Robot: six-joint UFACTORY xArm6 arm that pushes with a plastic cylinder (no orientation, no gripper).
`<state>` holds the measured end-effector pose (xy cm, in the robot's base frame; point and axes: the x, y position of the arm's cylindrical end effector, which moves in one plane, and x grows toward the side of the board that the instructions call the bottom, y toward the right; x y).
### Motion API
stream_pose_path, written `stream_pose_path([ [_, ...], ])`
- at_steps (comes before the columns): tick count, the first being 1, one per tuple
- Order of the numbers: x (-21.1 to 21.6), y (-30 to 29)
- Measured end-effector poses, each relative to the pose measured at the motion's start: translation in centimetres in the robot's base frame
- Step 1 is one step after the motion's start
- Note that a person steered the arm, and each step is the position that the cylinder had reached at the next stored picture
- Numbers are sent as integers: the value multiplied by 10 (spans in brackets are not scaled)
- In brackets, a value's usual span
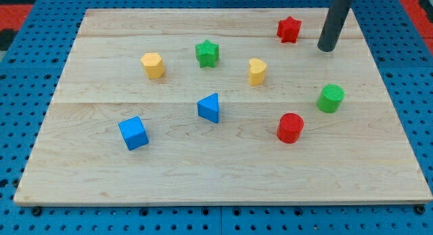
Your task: Push the red star vertically to the top of the red circle
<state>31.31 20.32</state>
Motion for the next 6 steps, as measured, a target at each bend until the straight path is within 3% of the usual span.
stream_pose_path([
  [1, -4, -18],
  [3, -51, -92],
  [4, -39, -91],
  [5, -52, -141],
  [6, -93, -171],
])
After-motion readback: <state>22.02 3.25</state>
